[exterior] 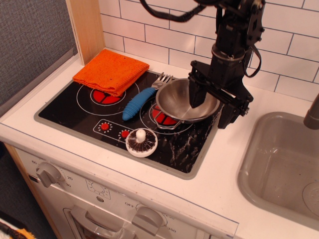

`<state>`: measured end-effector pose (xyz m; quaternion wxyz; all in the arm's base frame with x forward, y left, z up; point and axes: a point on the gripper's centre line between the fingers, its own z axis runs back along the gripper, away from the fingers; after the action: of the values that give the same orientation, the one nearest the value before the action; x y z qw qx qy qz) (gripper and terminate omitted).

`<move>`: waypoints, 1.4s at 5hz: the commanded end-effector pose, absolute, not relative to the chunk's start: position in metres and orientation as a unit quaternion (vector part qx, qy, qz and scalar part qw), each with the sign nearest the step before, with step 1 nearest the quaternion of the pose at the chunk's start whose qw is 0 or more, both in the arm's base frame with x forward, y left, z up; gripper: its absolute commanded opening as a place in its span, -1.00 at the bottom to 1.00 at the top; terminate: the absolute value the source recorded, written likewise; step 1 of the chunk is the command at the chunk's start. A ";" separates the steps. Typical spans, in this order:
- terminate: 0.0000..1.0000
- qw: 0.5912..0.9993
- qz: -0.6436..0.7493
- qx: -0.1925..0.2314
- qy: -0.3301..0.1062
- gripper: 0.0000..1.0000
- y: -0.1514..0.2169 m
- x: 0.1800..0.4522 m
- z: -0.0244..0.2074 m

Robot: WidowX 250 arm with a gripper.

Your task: Move the bowl to the red towel

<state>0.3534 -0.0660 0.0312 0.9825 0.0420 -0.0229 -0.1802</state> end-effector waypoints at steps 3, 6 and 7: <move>-1.00 0.982 -0.180 0.021 -0.060 -1.00 -0.068 0.352 0.063; -1.00 0.988 -0.116 0.046 -0.086 -1.00 0.032 0.331 0.140; -1.00 0.993 -0.073 0.066 -0.069 -1.00 0.080 0.331 0.129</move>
<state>0.3318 0.0870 0.1097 0.9953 0.0575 -0.0416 -0.0659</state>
